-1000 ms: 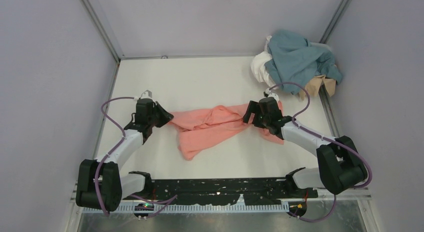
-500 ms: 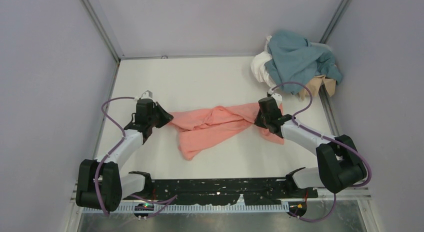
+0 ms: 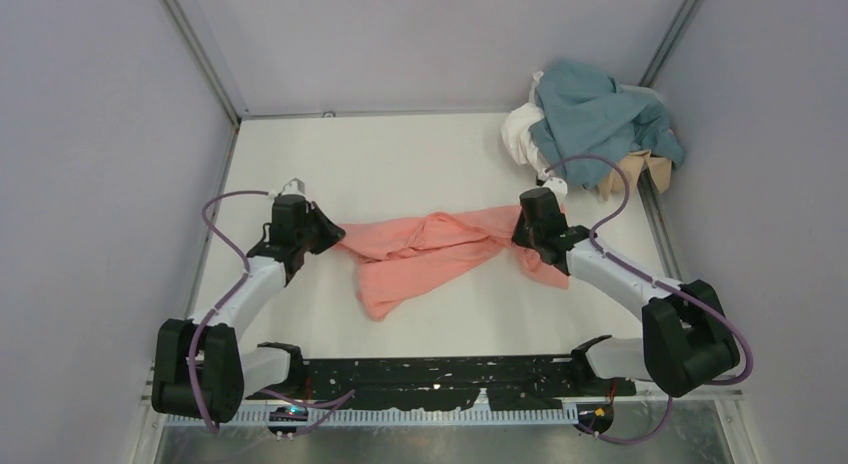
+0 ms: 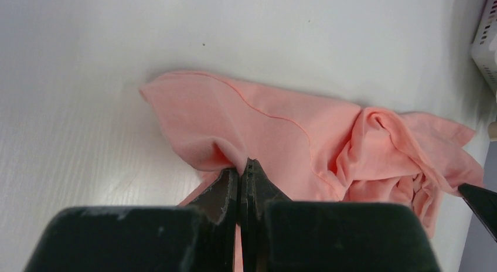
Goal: Fold and stack the t-shirts
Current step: Flatten out the tshirt
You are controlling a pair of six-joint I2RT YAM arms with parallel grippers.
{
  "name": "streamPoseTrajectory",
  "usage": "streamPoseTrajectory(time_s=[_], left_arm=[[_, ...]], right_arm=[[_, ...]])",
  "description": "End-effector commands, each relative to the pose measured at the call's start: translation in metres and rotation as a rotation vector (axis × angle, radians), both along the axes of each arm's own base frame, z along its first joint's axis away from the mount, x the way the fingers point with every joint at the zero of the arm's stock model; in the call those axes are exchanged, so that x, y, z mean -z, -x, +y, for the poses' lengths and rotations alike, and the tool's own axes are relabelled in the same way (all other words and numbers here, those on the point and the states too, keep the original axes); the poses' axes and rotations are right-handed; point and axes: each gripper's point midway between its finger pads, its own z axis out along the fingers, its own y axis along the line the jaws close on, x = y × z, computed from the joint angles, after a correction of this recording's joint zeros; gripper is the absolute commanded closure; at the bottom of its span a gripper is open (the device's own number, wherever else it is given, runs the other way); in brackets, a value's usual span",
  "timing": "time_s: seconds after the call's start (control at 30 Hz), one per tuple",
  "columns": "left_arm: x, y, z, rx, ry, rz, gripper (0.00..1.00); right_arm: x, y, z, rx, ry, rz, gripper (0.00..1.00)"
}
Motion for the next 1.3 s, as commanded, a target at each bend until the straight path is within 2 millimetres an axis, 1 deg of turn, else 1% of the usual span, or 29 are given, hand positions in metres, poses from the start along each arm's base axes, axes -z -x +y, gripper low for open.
streamPoseTrajectory(time_s=[0.0,0.03,0.07,0.1,0.13,0.17,0.2,0.23,0.27,0.3,0.33,0.37,0.4,0.43,0.47,0.57,0.67,0.7,0.73,0.77,0.8,0.83,0.87,0.9,0.93,1.0,1.07,1.17,1.27], left_arm=[[-0.072,-0.038,0.007,-0.026,-0.038,-0.185,1.00],[-0.087,-0.043,0.008,-0.032,-0.046,-0.214,1.00],[-0.104,-0.049,0.010,-0.038,-0.055,-0.252,1.00],[-0.123,-0.053,0.012,-0.047,-0.066,-0.286,1.00],[-0.140,-0.055,0.014,-0.053,-0.075,-0.322,1.00],[-0.158,-0.056,0.015,-0.053,-0.078,-0.359,1.00],[-0.178,-0.056,0.015,-0.051,-0.082,-0.400,1.00],[-0.197,-0.056,0.021,-0.075,-0.098,-0.443,1.00],[-0.215,-0.053,0.023,-0.084,-0.104,-0.484,1.00],[-0.234,-0.048,0.026,-0.091,-0.108,-0.526,1.00],[-0.251,-0.043,0.027,-0.094,-0.112,-0.567,1.00],[-0.269,-0.035,0.030,-0.101,-0.119,-0.608,1.00],[-0.290,-0.024,0.033,-0.112,-0.121,-0.661,1.00],[-0.305,-0.013,0.036,-0.117,-0.129,-0.701,1.00],[-0.319,-0.002,0.039,-0.121,-0.132,-0.743,1.00],[-0.358,0.034,0.045,-0.133,-0.131,-0.871,1.00],[-0.388,0.069,0.054,-0.160,-0.144,-0.969,1.00],[-0.398,0.083,0.058,-0.176,-0.147,-0.995,1.00],[-0.408,0.095,0.061,-0.187,-0.151,-1.024,1.00],[-0.417,0.107,0.064,-0.194,-0.154,-1.053,1.00],[-0.427,0.120,0.066,-0.197,-0.156,-1.085,1.00],[-0.437,0.131,0.067,-0.194,-0.158,-1.113,1.00],[-0.444,0.142,0.066,-0.186,-0.160,-1.141,1.00],[-0.452,0.153,0.066,-0.180,-0.163,-1.167,1.00],[-0.458,0.163,0.067,-0.174,-0.163,-1.189,1.00],[-0.475,0.185,0.067,-0.161,-0.169,-1.246,1.00],[-0.487,0.202,0.066,-0.147,-0.173,-1.291,1.00],[-0.501,0.215,0.065,-0.135,-0.185,-1.328,1.00],[-0.508,0.210,0.068,-0.152,-0.197,-1.318,1.00]], right_arm=[[-0.089,-0.044,0.014,-0.030,-0.040,-0.247,0.94],[-0.115,-0.054,0.018,-0.034,-0.052,-0.302,0.95],[-0.130,-0.058,0.019,-0.044,-0.046,-0.337,0.95],[-0.154,-0.065,0.020,-0.042,-0.054,-0.391,0.95],[-0.171,-0.066,0.018,-0.047,-0.048,-0.433,0.95],[-0.194,-0.070,0.016,-0.036,-0.051,-0.484,0.95],[-0.213,-0.069,0.012,-0.035,-0.037,-0.528,0.95],[-0.239,-0.066,0.010,-0.032,-0.045,-0.585,0.94],[-0.252,-0.064,0.007,-0.034,-0.031,-0.616,0.95],[-0.279,-0.057,0.003,-0.028,-0.043,-0.675,0.95],[-0.294,-0.053,0.001,-0.034,-0.044,-0.712,0.95],[-0.315,-0.043,-0.003,-0.035,-0.059,-0.771,0.95],[-0.328,-0.036,-0.005,-0.046,-0.061,-0.805,0.95],[-0.346,-0.023,-0.010,-0.044,-0.076,-0.856,0.95],[-0.358,-0.016,-0.011,-0.052,-0.088,-0.886,0.95],[-0.398,0.022,-0.021,-0.075,-0.132,-0.993,0.94],[-0.434,0.058,-0.024,-0.131,-0.177,-1.090,0.95],[-0.446,0.074,-0.026,-0.156,-0.192,-1.126,0.95],[-0.462,0.091,-0.031,-0.164,-0.209,-1.173,0.95],[-0.467,0.100,-0.030,-0.191,-0.216,-1.187,0.95],[-0.480,0.116,-0.034,-0.203,-0.228,-1.222,0.95],[-0.486,0.125,-0.032,-0.231,-0.233,-1.240,0.95],[-0.497,0.138,-0.036,-0.239,-0.240,-1.271,0.95],[-0.502,0.145,-0.036,-0.258,-0.239,-1.287,0.95],[-0.512,0.157,-0.040,-0.260,-0.244,-1.318,0.95],[-0.524,0.174,-0.045,-0.271,-0.244,-1.363,0.95],[-0.535,0.188,-0.050,-0.277,-0.246,-1.400,0.95],[-0.547,0.200,-0.054,-0.282,-0.249,-1.439,0.95],[-0.551,0.196,-0.059,-0.249,-0.230,-1.445,0.94]])
